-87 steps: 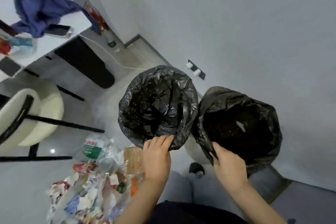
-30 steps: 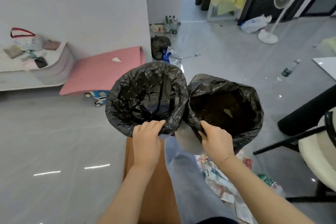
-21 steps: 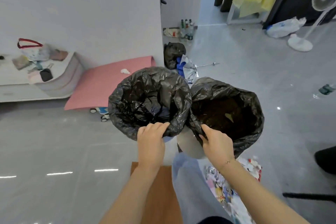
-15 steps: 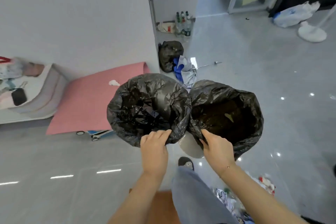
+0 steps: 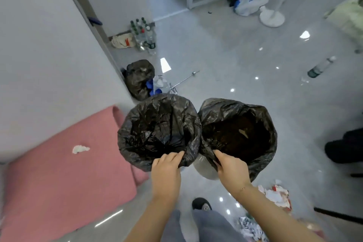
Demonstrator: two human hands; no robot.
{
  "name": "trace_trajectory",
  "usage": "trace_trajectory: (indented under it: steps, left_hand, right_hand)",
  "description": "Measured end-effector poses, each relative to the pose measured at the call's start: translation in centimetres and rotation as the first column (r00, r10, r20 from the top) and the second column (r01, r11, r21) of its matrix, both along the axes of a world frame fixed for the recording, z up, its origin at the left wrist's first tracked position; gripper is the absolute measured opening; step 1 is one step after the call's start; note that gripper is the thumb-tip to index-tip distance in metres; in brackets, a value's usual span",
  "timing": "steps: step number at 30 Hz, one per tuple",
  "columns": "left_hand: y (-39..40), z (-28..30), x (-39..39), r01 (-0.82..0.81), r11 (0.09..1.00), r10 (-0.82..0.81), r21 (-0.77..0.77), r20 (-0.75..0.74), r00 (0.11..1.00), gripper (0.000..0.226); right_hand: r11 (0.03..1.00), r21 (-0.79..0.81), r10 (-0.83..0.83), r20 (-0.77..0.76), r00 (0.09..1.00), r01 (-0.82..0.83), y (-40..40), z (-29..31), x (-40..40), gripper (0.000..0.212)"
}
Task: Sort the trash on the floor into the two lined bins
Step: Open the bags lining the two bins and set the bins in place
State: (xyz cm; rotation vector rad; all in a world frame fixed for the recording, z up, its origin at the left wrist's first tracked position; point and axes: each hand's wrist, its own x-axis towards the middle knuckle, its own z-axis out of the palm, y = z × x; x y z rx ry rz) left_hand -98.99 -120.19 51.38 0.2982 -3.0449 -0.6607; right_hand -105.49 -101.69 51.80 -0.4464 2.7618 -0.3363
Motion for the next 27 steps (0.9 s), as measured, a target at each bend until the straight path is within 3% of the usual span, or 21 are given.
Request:
trace_trajectory:
  steps: [7,10,16,21,27]
  left_hand:
    - [-0.8,-4.0,-8.3,0.37,0.929,-0.37,0.02,0.088,0.925,0.065]
    - [0.4,-5.9,-10.7,0.461,0.887,-0.461,0.039,0.143,0.876,0.064]
    - [6.2,-12.6,-14.7,0.519,0.846,-0.532,0.122,0.263,0.805,0.054]
    - [12.9,-19.0,-18.4,0.495,0.857,-0.514,0.143,0.315,0.798,0.049]
    - [17.7,-32.6,-21.3,0.514,0.851,-0.513,0.11,0.387,0.766,0.05]
  right_hand:
    - [0.951,0.079,-0.297,-0.045,0.954,0.3,1.5,-3.6,-0.8,0.035]
    - [0.939,0.169,-0.295,-0.049,0.954,0.299,2.4,-5.5,-1.4,0.043]
    - [0.935,0.109,-0.343,0.037,0.939,0.338,7.6,-12.6,-4.4,0.055]
    - [0.93,0.067,-0.363,-0.01,0.932,0.363,13.6,-21.4,-8.0,0.053]
    - [0.913,0.059,-0.405,0.012,0.914,0.403,18.6,-35.4,-9.8,0.052]
